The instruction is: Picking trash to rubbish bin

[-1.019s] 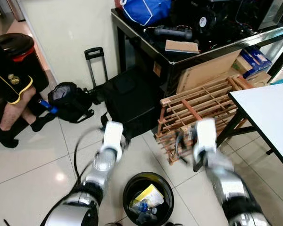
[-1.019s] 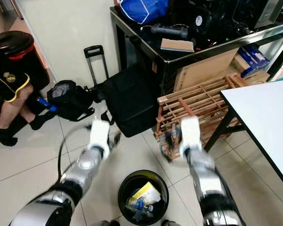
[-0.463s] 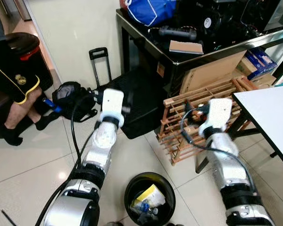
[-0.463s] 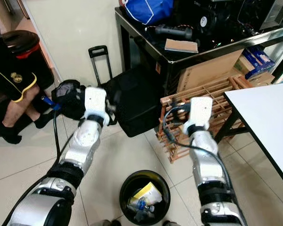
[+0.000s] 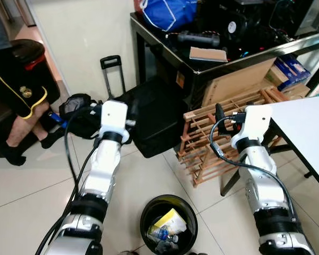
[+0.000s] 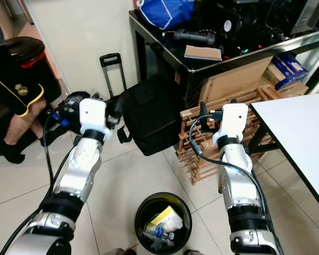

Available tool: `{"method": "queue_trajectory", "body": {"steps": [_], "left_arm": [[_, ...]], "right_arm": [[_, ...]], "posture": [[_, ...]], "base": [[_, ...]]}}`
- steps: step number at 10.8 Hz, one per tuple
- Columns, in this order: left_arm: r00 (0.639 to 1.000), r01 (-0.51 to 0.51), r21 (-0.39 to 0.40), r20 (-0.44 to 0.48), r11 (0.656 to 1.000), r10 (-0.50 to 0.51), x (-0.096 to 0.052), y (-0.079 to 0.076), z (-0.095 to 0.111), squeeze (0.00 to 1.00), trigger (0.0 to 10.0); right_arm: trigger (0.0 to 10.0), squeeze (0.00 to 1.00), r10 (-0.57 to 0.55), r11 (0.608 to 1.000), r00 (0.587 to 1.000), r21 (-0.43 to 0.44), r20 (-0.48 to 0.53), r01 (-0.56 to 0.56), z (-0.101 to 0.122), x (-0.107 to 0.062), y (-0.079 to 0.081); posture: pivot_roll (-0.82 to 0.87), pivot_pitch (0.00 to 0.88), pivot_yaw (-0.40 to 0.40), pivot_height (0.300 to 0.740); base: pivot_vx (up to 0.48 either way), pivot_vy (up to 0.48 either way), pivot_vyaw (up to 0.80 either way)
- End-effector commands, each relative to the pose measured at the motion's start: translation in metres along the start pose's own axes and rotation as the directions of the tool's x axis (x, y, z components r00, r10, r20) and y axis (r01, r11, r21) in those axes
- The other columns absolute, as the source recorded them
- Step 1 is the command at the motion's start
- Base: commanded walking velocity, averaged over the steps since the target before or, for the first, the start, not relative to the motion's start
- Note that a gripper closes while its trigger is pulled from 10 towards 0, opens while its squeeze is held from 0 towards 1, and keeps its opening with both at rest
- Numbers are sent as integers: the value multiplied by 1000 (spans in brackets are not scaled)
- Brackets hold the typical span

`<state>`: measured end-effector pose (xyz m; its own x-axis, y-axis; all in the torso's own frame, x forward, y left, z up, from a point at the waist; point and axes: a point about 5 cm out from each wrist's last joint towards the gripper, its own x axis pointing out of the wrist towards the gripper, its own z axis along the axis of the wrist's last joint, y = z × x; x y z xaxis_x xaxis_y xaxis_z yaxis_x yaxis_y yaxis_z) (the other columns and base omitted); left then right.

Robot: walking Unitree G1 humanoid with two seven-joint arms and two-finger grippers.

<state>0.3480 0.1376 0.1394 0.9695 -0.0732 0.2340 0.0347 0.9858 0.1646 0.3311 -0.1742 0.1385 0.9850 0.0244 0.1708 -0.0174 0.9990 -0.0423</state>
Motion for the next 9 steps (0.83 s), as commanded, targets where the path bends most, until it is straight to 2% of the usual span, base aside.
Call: {"method": "queue_trajectory", "body": {"steps": [1,4,9], "left_arm": [[999,-36,3,-21,999,36,-3,7,-3,0,10000],[998,-60,10,-29,998,60,-6,15,-4,0,10000],[997,-56,-9,-46,998,55,-9,9,-9,0,10000]], "right_arm": [[10000,0,-18,1000,1000,1,-21,18,-5,-5,-1],[10000,0,-40,999,999,1,-33,40,-8,-9,-6],[10000,0,-40,999,999,7,-34,40,-9,-7,-3]], "posture": [[-78,51,57,740],[-80,32,52,740],[-82,0,53,740]], "base": [[0,0,0],[0,0,0],[0,0,0]]}}
